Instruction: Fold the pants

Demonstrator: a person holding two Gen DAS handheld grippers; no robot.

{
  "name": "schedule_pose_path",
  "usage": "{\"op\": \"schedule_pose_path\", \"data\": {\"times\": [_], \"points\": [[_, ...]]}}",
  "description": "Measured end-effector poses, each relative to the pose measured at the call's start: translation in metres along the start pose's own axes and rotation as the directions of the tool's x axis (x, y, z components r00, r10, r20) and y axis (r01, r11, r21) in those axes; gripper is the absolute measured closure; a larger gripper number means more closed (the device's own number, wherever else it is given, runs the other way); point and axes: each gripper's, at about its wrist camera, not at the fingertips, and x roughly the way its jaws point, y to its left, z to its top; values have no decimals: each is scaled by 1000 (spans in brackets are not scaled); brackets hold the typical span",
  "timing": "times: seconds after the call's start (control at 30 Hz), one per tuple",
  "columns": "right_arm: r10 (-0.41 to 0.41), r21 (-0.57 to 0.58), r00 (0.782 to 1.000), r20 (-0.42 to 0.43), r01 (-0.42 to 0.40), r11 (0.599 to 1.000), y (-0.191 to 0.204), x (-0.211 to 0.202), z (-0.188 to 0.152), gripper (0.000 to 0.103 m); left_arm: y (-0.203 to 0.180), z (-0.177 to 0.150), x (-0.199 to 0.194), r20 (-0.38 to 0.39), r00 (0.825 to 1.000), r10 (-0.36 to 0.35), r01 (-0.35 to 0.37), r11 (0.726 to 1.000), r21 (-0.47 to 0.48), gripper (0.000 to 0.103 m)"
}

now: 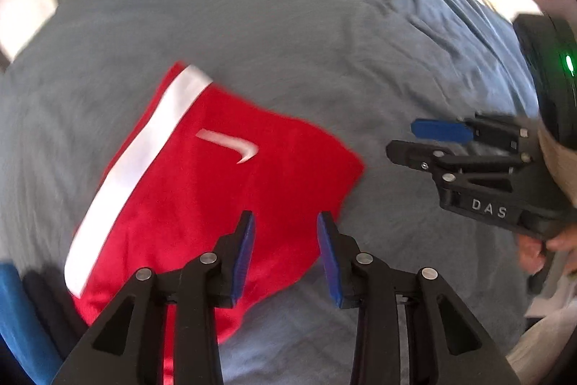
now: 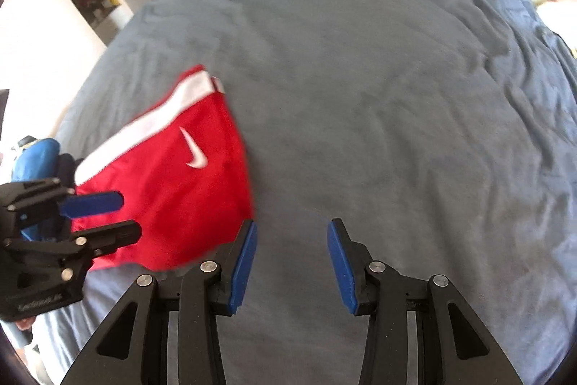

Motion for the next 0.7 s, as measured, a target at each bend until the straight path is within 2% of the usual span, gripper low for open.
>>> {"op": "schedule_pose_path", "data": {"times": [0.1, 0.27, 0.4, 0.5, 0.53, 0.6, 0.7], "points": [[-22, -4, 1000, -11, 22, 1000, -11, -1, -5, 61, -24, 6, 8, 36, 997, 65, -68, 993, 101, 68], [-22, 22, 999, -27, 23, 999, -25, -1, -14, 61, -48, 12, 24, 47, 994, 103, -110, 975, 195, 67], [-1, 66, 1000, -30, 3, 998, -35, -2, -19, 61, -65, 13, 40, 70, 978, 196, -208, 938, 278, 67], [5, 76, 999, -34, -3, 997, -39, -2, -21, 61, -77, 13, 44, 121, 960, 251, -277, 902, 331, 67], [8, 79, 999, -35, -5, 997, -41, -2, -22, 61, -80, 14, 47, 123, 958, 258, -285, 897, 339, 69], [10, 84, 999, -37, -7, 996, -44, -4, -24, 61, -81, 15, 49, 108, 966, 235, -258, 906, 337, 88], [14, 87, 999, -38, -11, 996, -47, -7, -25, 61, -75, 18, 46, 97, 971, 220, -239, 925, 295, 97]]}}
